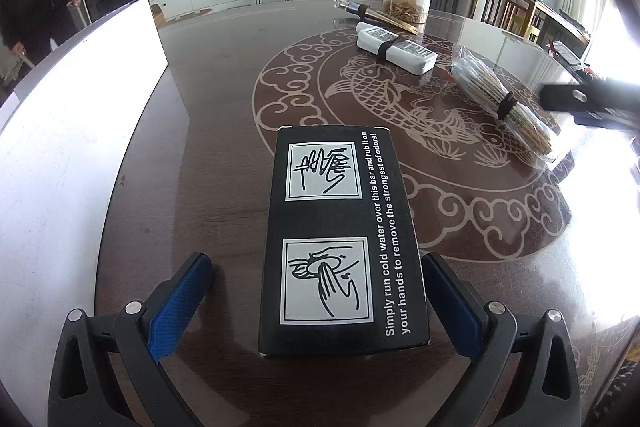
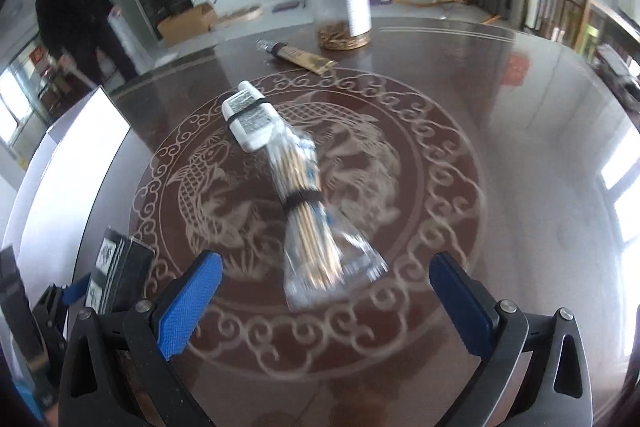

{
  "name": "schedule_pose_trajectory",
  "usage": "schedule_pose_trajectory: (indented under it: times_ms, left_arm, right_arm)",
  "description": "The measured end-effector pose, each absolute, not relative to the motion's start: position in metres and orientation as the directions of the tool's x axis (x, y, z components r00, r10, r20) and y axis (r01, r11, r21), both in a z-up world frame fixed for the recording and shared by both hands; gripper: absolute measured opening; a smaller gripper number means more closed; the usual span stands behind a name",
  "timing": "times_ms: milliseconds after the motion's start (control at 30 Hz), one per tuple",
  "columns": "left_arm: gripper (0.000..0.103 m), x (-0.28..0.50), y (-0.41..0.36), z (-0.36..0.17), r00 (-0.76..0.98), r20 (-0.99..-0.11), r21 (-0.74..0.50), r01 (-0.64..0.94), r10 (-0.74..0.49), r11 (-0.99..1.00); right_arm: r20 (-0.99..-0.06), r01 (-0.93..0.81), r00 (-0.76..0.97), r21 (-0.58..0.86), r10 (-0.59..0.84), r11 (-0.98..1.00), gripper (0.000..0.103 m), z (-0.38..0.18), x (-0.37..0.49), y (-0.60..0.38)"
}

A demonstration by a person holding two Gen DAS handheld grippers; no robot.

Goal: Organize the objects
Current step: 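Lift the soap box with the left tool while the right tool reaches the bagged sticks, then grasp the bagged wooden sticks with the right tool while the left tool holds the box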

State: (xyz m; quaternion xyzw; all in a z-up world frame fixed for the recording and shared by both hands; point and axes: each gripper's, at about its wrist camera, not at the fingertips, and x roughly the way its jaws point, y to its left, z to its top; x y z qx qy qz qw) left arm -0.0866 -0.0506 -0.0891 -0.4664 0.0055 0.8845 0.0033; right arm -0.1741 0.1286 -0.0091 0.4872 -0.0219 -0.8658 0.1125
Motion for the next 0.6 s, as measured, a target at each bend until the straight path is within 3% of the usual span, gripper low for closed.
schedule_pose_trajectory:
  times_ms: [100,267,333,400,600]
  left_arm:
    - [0.103,-0.087,-0.051,-0.089,-0.565,-0.825,0.006,-0.011,0.001,-1.000]
    - [0.103,-0.085,-0.052,-0.089,-0.566,-0.825,0.005,-0.011,0.003,-1.000]
    - [0.103,-0.084,-0.052,-0.088,-0.566,-0.825,0.004,-0.011,0.004,-1.000]
    - [0.103,-0.083,-0.052,-0.088,-0.565,-0.825,0.001,-0.014,0.007,-1.000]
    - [0.103,-0.078,-0.052,-0.087,-0.525,-0.850,0.002,-0.083,0.042,-0.997]
  right_arm:
    - [-0.870,0.216,-0.455,0.099,-0.190,-0.971,0.100,-0.021,-0.210,0.101]
    - [-0.895,0.255,-0.418,0.050,-0.157,-0.966,0.085,-0.044,-0.228,0.079]
    - [-0.900,0.261,-0.415,0.026,-0.137,-0.965,0.050,-0.049,-0.222,0.080]
    - [-0.897,0.262,-0.419,0.027,-0.139,-0.965,0.036,-0.048,-0.211,0.085]
    - [-0.905,0.258,-0.387,0.078,-0.177,-0.963,0.036,-0.045,-0.130,0.093]
